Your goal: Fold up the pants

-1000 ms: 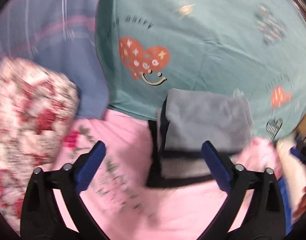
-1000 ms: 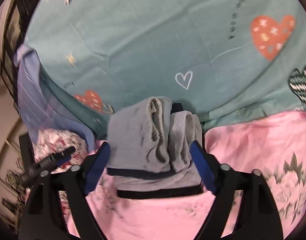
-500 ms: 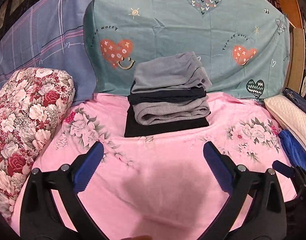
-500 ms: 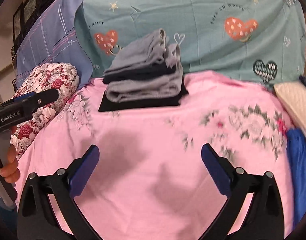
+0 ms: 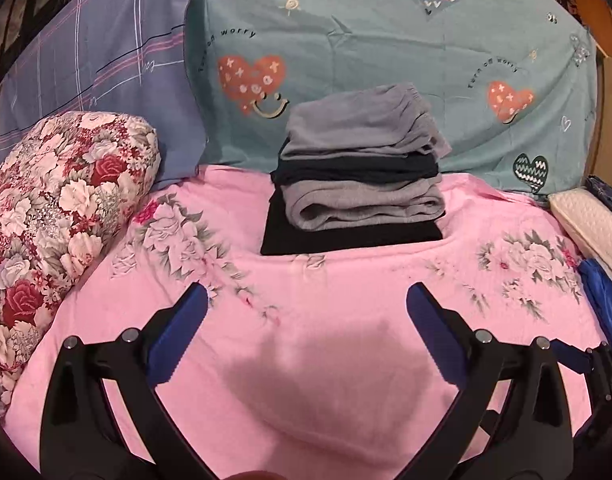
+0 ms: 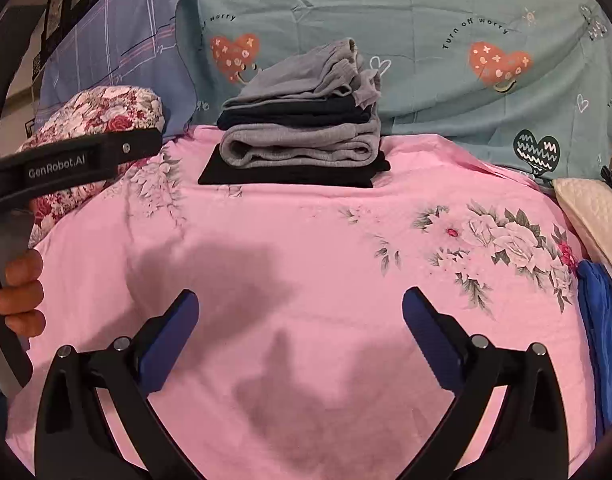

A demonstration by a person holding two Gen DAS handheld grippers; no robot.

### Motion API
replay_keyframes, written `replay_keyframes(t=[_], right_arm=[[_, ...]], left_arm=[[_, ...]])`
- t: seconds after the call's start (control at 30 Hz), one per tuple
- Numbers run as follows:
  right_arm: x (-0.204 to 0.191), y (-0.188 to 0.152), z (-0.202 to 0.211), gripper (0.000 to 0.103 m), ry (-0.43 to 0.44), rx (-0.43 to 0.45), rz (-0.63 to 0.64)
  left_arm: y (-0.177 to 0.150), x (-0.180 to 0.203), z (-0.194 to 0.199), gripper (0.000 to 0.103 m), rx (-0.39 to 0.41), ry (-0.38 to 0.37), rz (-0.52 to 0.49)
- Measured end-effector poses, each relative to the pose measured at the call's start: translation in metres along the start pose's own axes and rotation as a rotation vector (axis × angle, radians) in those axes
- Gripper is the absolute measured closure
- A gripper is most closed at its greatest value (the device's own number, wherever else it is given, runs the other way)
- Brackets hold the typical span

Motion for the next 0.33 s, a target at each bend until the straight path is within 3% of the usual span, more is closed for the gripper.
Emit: replay_keyframes(t=[0.2, 0.33], right_arm=[[0.005, -0.008, -0.011, 0.001, 0.035, -0.073, -0.063], [0.015, -0.009, -0.010, 0.001, -0.014, -0.073, -0.103]], left_arm=[[-0.008, 0.006, -0.013, 0.002, -0.046, 0.133, -0.086], [-0.011, 0.012, -0.013, 0.002, -0.035, 0.130, -0.121]])
Point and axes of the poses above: each gripper's, at about its wrist camera, not at the fingertips, and z roughly against the way its jaws point, x to its right, y to its top, the point moved 3 cm from there along -z, roughly the way its jaws point, and after that the axes turned 5 degrees about x, right-handed, at the moved point
